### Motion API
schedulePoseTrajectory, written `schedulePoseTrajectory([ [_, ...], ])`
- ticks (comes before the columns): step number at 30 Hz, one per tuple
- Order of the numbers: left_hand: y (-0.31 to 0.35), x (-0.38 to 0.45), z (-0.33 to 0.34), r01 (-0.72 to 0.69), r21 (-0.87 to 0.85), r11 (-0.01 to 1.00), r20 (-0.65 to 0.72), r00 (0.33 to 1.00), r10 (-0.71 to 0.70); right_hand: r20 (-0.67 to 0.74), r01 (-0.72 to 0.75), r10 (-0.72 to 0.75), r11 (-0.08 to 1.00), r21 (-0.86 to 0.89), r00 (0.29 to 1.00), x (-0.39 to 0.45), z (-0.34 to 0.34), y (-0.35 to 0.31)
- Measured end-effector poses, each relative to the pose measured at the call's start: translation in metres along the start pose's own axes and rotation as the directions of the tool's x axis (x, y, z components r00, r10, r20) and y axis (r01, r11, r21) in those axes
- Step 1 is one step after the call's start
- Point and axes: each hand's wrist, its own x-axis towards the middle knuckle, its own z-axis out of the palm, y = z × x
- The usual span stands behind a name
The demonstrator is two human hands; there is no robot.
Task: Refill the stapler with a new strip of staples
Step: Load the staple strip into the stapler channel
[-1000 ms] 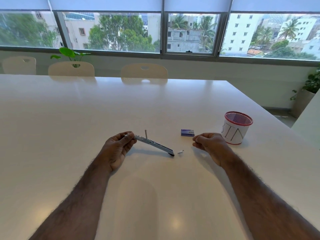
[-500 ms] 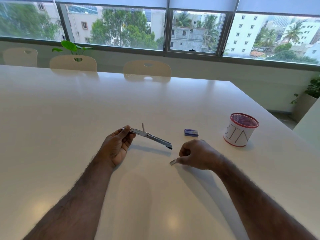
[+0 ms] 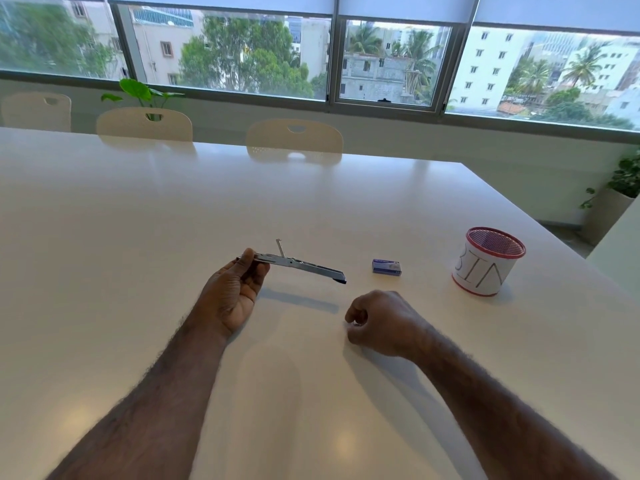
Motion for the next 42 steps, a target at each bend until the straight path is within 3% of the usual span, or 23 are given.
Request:
schedulePoseTrajectory([
  [7,0.0,0.002,0.0,0.018,0.003,1.0,0.017,1.0,-0.018,0.041,-0.064,0.058,0.983,0.174,0.997,0.005,-0.007,0.008],
  [13,0.001,0.004,-0.002,0.043,-0.027,0.999,0.031,0.999,-0.042,-0.154,-0.093,0.159,0.926,0.365,0.975,0.012,-0.003,0.021],
  [18,0.0,0.0,0.0,0.055,0.001,0.998,0.045,0.997,-0.055,-0.238,-0.061,0.213,0.851,0.521,0.948,0.012,0.004,0.029],
  [22,-0.003,-0.008,0.005,0.09,0.047,0.995,0.072,0.993,-0.093,-0.294,-0.004,0.079,0.969,0.249,0.952,0.013,0.004,0.029],
  [28,-0.004,-0.013,0.006,0.117,0.095,0.989,0.077,0.989,-0.125,-0.19,-0.004,-0.001,1.0,-0.023,0.982,0.011,-0.003,0.032],
  [35,-0.005,-0.011,0.005,0.136,0.103,0.985,0.073,0.987,-0.144,-0.368,0.175,-0.099,0.968,0.18,0.925,0.009,0.017,0.026],
  [39,-0.005,-0.011,0.004,0.15,0.105,0.983,0.094,0.983,-0.16,-0.378,0.278,-0.196,0.944,0.176,0.905,0.013,0.027,0.03],
  [42,-0.004,-0.01,0.004,0.16,0.116,0.98,0.104,0.979,-0.172,-0.38,0.268,-0.188,0.949,0.167,0.906,0.015,0.027,0.037],
])
